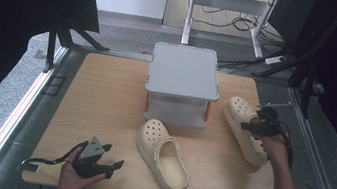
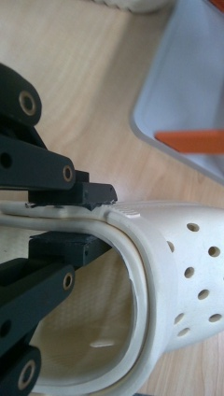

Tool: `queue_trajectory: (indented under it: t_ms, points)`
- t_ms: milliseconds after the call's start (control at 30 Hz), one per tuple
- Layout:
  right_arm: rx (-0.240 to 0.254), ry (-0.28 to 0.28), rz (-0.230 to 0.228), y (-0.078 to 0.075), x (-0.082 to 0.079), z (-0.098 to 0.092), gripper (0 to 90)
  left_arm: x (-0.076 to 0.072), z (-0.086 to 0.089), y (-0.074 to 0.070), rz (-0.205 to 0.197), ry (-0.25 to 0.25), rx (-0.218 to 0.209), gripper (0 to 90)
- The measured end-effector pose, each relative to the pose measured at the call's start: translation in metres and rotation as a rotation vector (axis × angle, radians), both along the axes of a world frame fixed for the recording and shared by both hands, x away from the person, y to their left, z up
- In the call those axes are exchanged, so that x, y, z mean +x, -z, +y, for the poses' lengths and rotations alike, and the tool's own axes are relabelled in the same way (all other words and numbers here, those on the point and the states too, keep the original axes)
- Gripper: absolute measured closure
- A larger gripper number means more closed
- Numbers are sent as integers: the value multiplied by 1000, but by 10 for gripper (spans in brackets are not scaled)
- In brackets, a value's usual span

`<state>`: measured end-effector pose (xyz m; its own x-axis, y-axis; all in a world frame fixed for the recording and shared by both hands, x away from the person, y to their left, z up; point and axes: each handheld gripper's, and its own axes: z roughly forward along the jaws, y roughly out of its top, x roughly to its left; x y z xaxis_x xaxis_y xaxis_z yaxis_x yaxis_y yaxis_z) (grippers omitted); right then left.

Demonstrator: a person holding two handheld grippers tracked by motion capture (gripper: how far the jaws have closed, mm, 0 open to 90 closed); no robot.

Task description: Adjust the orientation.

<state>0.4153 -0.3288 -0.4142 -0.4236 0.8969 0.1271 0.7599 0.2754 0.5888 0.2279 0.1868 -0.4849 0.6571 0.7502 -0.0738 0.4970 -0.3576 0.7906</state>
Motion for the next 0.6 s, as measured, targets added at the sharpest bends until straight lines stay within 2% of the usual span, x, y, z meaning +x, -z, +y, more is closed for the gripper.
queue_trajectory:
  t_ms: [67, 100, 333, 600]
  points:
    - [5, -7, -2, -1, -4, 0, 782, 0, 0, 0, 1, 0, 0, 276]
    - [5, -23, -6, -2, -12, 2, 782, 0, 0, 0, 1, 0, -1, 276]
    - [3, -64, -3, -4, -29, 11, 782, 0, 0, 0, 0, -1, 2, 276]
    - [-5, -141, -22, -6, -56, 36, 782, 0, 0, 0, 1, 1, -2, 276]
